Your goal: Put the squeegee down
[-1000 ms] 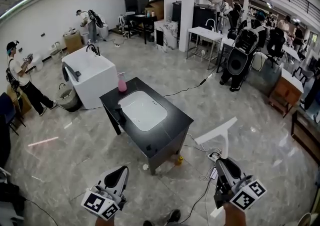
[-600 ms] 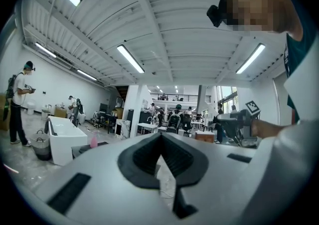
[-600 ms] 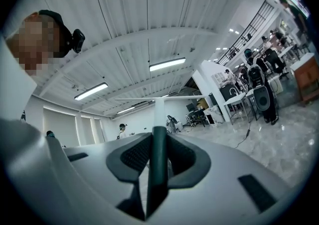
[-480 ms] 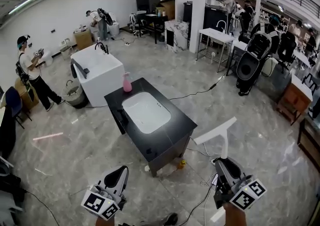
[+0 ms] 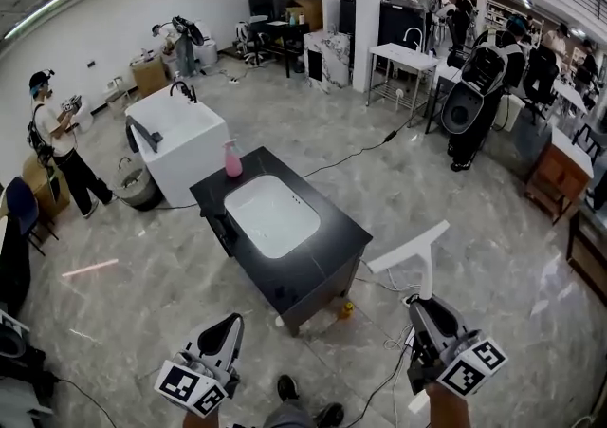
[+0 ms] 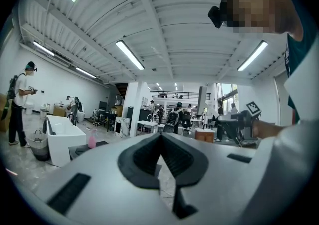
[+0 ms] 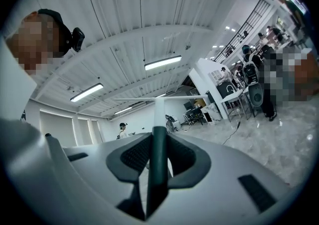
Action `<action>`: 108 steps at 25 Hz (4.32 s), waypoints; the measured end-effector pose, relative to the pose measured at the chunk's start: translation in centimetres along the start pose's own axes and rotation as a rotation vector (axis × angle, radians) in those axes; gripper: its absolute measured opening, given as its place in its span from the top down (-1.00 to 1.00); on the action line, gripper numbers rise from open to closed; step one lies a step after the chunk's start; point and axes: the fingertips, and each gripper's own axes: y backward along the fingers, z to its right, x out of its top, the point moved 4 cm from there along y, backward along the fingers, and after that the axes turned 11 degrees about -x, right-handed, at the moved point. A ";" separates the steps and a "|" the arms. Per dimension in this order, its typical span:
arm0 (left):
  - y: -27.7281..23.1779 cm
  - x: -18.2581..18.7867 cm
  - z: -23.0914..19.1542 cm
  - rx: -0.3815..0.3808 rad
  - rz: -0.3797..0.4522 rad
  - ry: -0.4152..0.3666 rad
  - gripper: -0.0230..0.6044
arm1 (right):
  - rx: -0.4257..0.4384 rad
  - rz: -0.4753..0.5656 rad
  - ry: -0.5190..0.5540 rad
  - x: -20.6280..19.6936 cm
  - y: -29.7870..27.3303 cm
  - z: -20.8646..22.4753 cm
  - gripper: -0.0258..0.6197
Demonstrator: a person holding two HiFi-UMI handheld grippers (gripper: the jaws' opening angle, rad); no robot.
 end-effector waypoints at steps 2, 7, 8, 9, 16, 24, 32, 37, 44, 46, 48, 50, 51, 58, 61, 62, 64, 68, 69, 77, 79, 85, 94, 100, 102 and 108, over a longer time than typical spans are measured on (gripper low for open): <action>-1.1 0.0 -1.2 -0.032 -0.005 -0.003 0.91 | -0.025 0.006 -0.005 -0.2 -0.7 0.0 0.63; -3.7 0.2 -4.5 -0.100 -0.003 0.001 0.91 | -0.087 0.021 0.001 -0.5 -2.3 -0.1 0.63; -4.2 0.1 -5.1 -0.113 -0.005 0.000 0.91 | -0.099 0.027 0.001 -0.5 -2.7 0.0 0.63; -4.8 0.1 -5.7 -0.127 -0.008 0.000 0.91 | -0.111 0.032 0.000 -0.5 -3.1 0.1 0.63; -7.6 0.8 -9.9 -0.199 -0.005 0.002 0.91 | -0.173 0.062 0.006 -0.2 -6.0 -0.4 0.63; -8.8 1.0 -13.6 -0.254 0.010 0.001 0.91 | -0.215 0.084 0.038 -0.1 -8.7 -0.9 0.63; -8.9 0.4 -16.0 -0.242 0.008 0.023 0.91 | -0.192 0.060 0.071 0.3 -12.6 -1.1 0.63; -9.1 0.0 -16.7 -0.206 -0.006 0.032 0.91 | -0.167 0.034 0.068 0.2 -14.8 0.0 0.63; -10.7 -0.5 -17.9 -0.155 -0.030 0.043 0.91 | -0.120 -0.007 0.050 -0.1 -19.3 2.7 0.63; -11.3 -0.7 -18.3 -0.138 -0.031 0.047 0.91 | -0.111 -0.019 0.045 -0.3 -20.6 3.7 0.63; -11.5 -0.9 -18.5 -0.119 -0.035 0.055 0.91 | -0.103 -0.036 0.040 -0.5 -21.7 4.6 0.63; -11.7 -1.4 -18.9 -0.101 -0.047 0.063 0.91 | -0.095 -0.053 0.036 -1.0 -22.7 5.3 0.63; -11.7 -1.7 -19.1 -0.093 -0.054 0.066 0.91 | -0.091 -0.062 0.035 -1.4 -23.3 5.7 0.63; -12.1 -3.7 -20.8 -0.027 -0.085 0.100 0.91 | -0.068 -0.122 0.026 -3.6 -26.9 8.1 0.63; -12.6 -4.4 -21.2 -0.009 -0.098 0.115 0.91 | -0.065 -0.147 0.021 -4.2 -28.2 9.1 0.63; -12.8 -4.6 -21.4 -0.005 -0.103 0.119 0.91 | -0.065 -0.156 0.021 -4.4 -28.6 9.4 0.63; -13.1 -5.0 -21.8 0.002 -0.111 0.126 0.91 | -0.065 -0.171 0.021 -5.0 -29.5 10.0 0.63; -13.9 -5.7 -22.4 0.011 -0.126 0.140 0.91 | -0.065 -0.200 0.019 -5.9 -31.0 11.0 0.63; -14.1 -5.8 -22.5 0.012 -0.130 0.142 0.91 | -0.065 -0.206 0.016 -6.1 -31.4 11.3 0.63; -15.7 -7.2 -23.2 0.018 -0.164 0.167 0.91 | -0.079 -0.262 -0.001 -8.3 -33.5 13.8 0.63; -16.0 -7.8 -23.4 0.018 -0.172 0.173 0.91 | -0.085 -0.278 -0.006 -9.0 -34.1 14.5 0.63; -16.9 -9.2 -23.6 0.026 -0.194 0.192 0.91 | -0.098 -0.326 -0.018 -11.4 -35.3 16.7 0.63; -17.6 -11.5 -23.8 0.042 -0.222 0.216 0.91 | -0.104 -0.382 -0.043 -15.2 -36.6 19.3 0.63; -17.9 -13.2 -23.7 0.053 -0.247 0.245 0.91 | -0.113 -0.425 -0.060 -17.8 -37.4 20.8 0.63; -18.0 -13.7 -23.7 0.055 -0.252 0.252 0.91 | -0.117 -0.438 -0.063 -18.7 -37.7 21.3 0.63; -18.3 -15.5 -23.7 0.061 -0.269 0.271 0.91 | -0.128 -0.487 -0.072 -21.8 -38.3 22.7 0.63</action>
